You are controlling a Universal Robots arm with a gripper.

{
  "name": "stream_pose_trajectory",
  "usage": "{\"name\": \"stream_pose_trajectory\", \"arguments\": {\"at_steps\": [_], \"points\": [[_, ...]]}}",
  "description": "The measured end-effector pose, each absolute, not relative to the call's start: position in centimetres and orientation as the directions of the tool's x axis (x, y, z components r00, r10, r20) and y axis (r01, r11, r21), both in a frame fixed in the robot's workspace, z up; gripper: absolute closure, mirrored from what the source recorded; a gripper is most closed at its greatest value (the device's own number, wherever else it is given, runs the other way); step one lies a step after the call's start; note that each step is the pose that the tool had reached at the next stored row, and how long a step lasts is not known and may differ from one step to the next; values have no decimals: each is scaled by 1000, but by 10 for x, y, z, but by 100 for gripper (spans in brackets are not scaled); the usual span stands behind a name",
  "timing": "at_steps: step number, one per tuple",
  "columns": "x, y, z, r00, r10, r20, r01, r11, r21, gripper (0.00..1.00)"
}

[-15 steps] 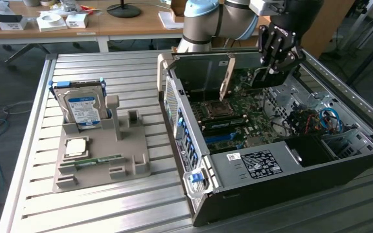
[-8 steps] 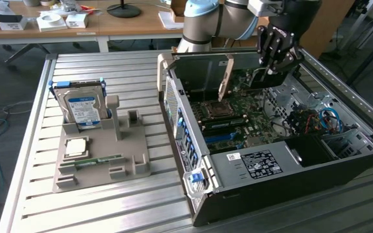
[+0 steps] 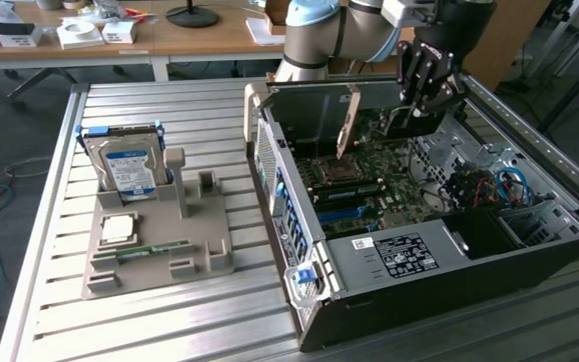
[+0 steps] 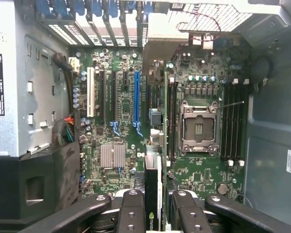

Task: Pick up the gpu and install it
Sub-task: 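Insert the gpu into the slot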

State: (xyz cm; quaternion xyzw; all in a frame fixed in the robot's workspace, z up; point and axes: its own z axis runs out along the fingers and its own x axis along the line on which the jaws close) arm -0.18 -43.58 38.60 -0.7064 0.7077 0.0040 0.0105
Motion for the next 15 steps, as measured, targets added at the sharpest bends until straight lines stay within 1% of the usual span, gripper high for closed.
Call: {"name": "stream_pose_trajectory", "arguments": {"at_steps": [15], "points": [[-10,-436,382,-2,-1000,-21,-1000,2,-9,73]]}}
